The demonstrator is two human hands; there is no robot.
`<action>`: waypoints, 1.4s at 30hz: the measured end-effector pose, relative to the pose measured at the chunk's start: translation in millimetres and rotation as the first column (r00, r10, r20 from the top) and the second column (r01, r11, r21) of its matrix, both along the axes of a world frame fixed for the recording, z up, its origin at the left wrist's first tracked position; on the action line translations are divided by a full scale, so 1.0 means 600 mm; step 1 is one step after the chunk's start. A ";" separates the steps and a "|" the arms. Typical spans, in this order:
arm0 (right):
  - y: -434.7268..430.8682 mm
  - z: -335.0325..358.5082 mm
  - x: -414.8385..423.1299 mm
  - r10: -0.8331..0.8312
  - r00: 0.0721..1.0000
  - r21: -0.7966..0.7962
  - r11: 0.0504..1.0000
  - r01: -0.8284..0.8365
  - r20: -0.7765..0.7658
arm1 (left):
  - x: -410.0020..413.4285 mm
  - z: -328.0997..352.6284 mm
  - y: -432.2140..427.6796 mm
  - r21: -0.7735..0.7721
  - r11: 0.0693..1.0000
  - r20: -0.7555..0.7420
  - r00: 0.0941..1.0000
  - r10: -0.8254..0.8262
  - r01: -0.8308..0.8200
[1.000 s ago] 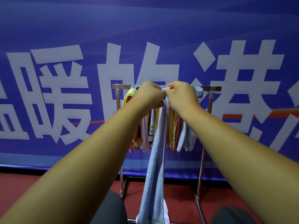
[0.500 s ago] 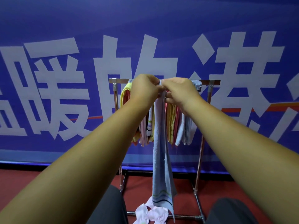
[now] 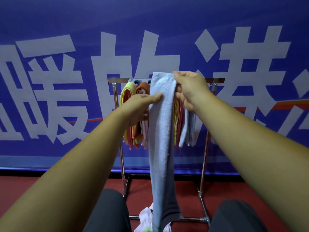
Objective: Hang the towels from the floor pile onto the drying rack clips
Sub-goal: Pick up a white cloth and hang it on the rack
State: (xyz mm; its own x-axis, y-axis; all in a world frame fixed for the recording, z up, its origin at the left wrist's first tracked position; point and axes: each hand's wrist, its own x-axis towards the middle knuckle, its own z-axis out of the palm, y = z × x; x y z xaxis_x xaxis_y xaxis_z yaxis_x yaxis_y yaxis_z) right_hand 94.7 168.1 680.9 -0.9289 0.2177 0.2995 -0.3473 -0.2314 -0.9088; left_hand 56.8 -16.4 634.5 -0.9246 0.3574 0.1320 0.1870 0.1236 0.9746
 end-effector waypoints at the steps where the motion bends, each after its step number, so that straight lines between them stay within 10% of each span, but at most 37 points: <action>1: 0.002 0.001 -0.003 -0.006 1.000 -0.017 1.000 0.006 -0.002 | -0.002 -0.010 -0.006 -0.028 0.998 0.029 0.998 -0.061 0.061; 9: 0.019 -0.021 -0.023 -0.028 0.995 -0.161 0.986 0.044 0.100 | 0.034 -0.027 0.005 0.057 0.973 0.038 0.973 -0.226 0.223; 19: -0.002 -0.230 0.005 0.389 0.863 -0.227 0.917 -0.328 0.323 | -0.020 -0.049 0.025 0.238 0.970 0.156 0.987 0.021 -0.059; 35: 0.022 -0.479 -0.060 0.330 0.865 -0.190 0.942 -0.276 0.378 | -0.159 -0.313 0.041 0.065 0.989 0.413 0.906 0.094 -0.132; 42: 0.032 -0.573 -0.119 0.279 0.841 -0.440 0.896 -0.055 0.463 | -0.180 -0.466 0.075 -0.328 0.930 0.407 0.864 0.297 -0.165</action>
